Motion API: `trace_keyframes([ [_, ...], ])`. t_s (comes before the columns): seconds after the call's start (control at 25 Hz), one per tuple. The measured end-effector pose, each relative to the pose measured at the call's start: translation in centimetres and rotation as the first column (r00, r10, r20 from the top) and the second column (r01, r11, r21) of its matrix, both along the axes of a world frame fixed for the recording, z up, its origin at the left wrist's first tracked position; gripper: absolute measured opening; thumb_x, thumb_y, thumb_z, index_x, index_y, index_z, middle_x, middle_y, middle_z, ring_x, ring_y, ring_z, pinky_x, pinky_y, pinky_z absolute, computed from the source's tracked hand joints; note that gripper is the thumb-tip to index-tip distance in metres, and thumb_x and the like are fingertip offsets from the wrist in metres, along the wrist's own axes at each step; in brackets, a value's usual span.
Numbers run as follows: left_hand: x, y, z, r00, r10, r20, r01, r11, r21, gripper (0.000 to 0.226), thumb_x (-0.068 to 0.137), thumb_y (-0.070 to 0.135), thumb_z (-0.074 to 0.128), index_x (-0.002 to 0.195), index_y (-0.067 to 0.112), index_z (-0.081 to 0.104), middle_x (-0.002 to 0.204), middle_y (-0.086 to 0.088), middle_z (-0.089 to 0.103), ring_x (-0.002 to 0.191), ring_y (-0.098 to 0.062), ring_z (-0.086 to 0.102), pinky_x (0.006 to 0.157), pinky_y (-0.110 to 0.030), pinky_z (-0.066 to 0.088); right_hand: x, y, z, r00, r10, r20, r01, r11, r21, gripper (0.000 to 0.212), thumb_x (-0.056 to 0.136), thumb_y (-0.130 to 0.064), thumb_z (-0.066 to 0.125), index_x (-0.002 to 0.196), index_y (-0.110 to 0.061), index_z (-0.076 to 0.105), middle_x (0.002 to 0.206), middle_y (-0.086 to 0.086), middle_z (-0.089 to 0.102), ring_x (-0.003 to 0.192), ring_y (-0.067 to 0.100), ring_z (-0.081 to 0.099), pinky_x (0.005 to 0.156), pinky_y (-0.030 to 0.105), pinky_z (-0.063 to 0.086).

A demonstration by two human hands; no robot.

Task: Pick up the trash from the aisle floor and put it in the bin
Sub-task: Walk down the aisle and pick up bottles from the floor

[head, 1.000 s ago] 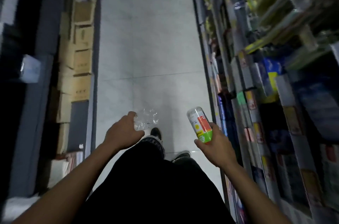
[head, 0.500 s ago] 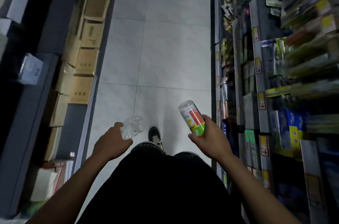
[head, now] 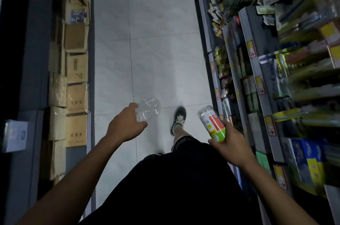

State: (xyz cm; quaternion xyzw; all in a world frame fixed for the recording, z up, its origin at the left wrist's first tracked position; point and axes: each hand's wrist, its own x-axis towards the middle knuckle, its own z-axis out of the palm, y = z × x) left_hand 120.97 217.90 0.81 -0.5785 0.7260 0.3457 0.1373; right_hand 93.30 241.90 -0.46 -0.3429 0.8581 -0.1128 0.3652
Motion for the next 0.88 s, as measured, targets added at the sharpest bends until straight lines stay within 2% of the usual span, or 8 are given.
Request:
trace_keyframes([
  [0.2, -5.8, -8.0, 1.0, 0.996, 0.085, 0.008, -0.085, 0.993, 0.077, 0.078, 0.07, 0.047, 0.064, 0.141, 0.029, 0.039, 0.124, 0.0, 0.062, 0.101, -0.025, 0.062, 0.086, -0.041, 0.052, -7.6, -12.1, -0.1, 0.999, 0.035, 0.033, -0.035, 0.999, -0.013, 0.078, 0.076, -0.055, 0.077, 0.14, -0.033, 0.039, 0.125, 0.001, 0.066, 0.106, 0.027, 0.066, 0.081, 0.039, 0.054],
  [0.36, -7.6, -13.3, 1.5, 0.972, 0.235, 0.009, -0.234, 0.965, 0.119, 0.091, 0.056, 0.061, 0.057, 0.137, 0.023, 0.043, 0.119, -0.003, 0.063, 0.099, -0.025, 0.061, 0.086, -0.04, 0.051, -12.2, -23.1, 0.4, 0.985, 0.166, 0.05, -0.164, 0.985, -0.047, 0.076, 0.074, -0.057, 0.074, 0.139, -0.032, 0.041, 0.123, -0.001, 0.067, 0.105, 0.026, 0.066, 0.083, 0.042, 0.055],
  [0.52, -7.6, -18.0, 0.7, 0.938, 0.342, 0.061, -0.347, 0.931, 0.117, 0.076, 0.07, 0.046, 0.068, 0.137, 0.019, 0.044, 0.117, -0.005, 0.063, 0.093, -0.021, 0.055, 0.08, -0.035, 0.045, -14.9, -33.8, 0.9, 0.96, 0.278, 0.03, -0.276, 0.959, -0.066, 0.077, 0.071, -0.063, 0.068, 0.137, -0.035, 0.039, 0.119, -0.004, 0.066, 0.102, 0.026, 0.066, 0.081, 0.046, 0.057],
  [0.64, -8.0, -23.4, -0.5, 0.915, 0.393, 0.094, -0.402, 0.909, 0.109, 0.063, 0.083, 0.031, 0.073, 0.137, 0.016, 0.043, 0.107, -0.001, 0.055, 0.092, -0.02, 0.052, 0.078, -0.032, 0.041, -16.6, -41.9, 1.2, 0.939, 0.345, 0.008, -0.344, 0.937, -0.065, 0.076, 0.073, -0.061, 0.069, 0.137, -0.034, 0.039, 0.118, -0.003, 0.067, 0.1, 0.026, 0.066, 0.079, 0.045, 0.057],
  [0.76, -9.1, -31.1, -1.6, 0.918, 0.39, 0.075, -0.397, 0.909, 0.126, 0.066, 0.08, 0.034, 0.072, 0.138, 0.019, 0.042, 0.111, -0.002, 0.058, 0.093, -0.022, 0.055, 0.079, -0.034, 0.045, -18.3, -48.6, 1.1, 0.936, 0.352, -0.023, -0.353, 0.934, -0.06, 0.073, 0.074, -0.06, 0.07, 0.135, -0.033, 0.04, 0.118, -0.001, 0.067, 0.1, 0.028, 0.066, 0.078, 0.045, 0.057],
  [0.88, -11.4, -39.5, -1.8, 0.937, 0.344, 0.065, -0.35, 0.928, 0.13, 0.068, 0.079, 0.037, 0.071, 0.138, 0.02, 0.041, 0.119, -0.007, 0.062, 0.092, -0.022, 0.055, 0.08, -0.036, 0.046, -19.7, -53.9, 1.8, 0.951, 0.305, -0.054, -0.306, 0.952, -0.011, 0.075, 0.077, -0.055, 0.075, 0.137, -0.03, 0.04, 0.122, 0.003, 0.067, 0.102, 0.03, 0.067, 0.076, 0.038, 0.053],
])
